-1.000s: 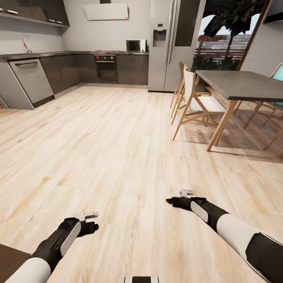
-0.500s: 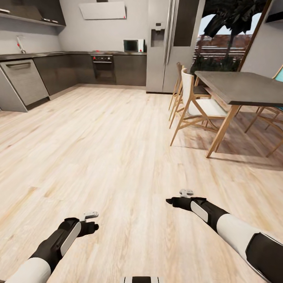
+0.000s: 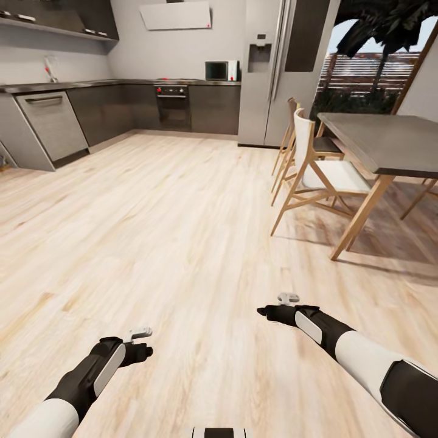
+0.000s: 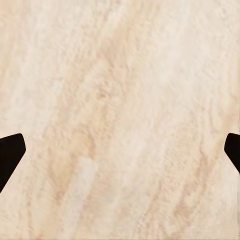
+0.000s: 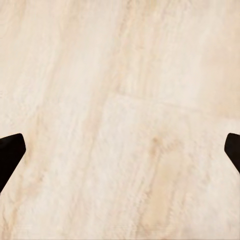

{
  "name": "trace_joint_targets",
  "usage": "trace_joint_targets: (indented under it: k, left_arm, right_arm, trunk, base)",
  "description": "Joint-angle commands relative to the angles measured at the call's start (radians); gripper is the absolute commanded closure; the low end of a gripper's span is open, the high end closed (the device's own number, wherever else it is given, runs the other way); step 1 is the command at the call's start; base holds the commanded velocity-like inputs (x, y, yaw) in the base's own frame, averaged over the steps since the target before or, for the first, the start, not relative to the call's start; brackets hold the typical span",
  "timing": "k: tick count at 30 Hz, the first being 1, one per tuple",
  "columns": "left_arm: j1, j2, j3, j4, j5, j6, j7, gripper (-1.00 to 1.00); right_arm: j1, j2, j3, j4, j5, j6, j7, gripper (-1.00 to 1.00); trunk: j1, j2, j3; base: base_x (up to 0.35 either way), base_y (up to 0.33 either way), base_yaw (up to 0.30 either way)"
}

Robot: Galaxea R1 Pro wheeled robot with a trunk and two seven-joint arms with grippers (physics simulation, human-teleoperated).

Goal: Place each of the two pumpkins and all three candles from the living room inside a cabinet in the living room (use any cabinet), then make sure every cabinet is closed, and position the cauldron so it is next to a table in the living room.

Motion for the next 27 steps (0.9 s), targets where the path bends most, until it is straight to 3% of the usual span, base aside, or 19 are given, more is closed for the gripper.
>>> trace_joint_targets:
  k: [1,11,27]
  left_arm:
    - [-0.001,0.001,-0.005,-0.002,0.011,0.003,0.01,-1.0]
    - [-0.001,0.001,-0.012,-0.002,0.011,0.003,0.01,-1.0]
    - [-0.001,0.001,-0.013,-0.002,0.014,0.003,0.011,-1.0]
  right_arm:
    - [0.0,-0.001,0.004,-0.002,-0.003,0.003,0.001,-1.0]
    - [0.0,-0.001,0.005,-0.002,-0.003,0.002,-0.001,-1.0]
    - [0.0,0.0,0.008,-0.002,-0.001,0.013,-0.009,-1.0]
  trunk:
    - [0.0,0.0,-0.001]
    - [0.0,0.0,-0.006]
    - [0.0,0.0,-0.017]
  base:
    - [0.231,-0.203,0.276]
    - [0.153,-0.182,0.275]
    - [0.002,-0.013,0.266]
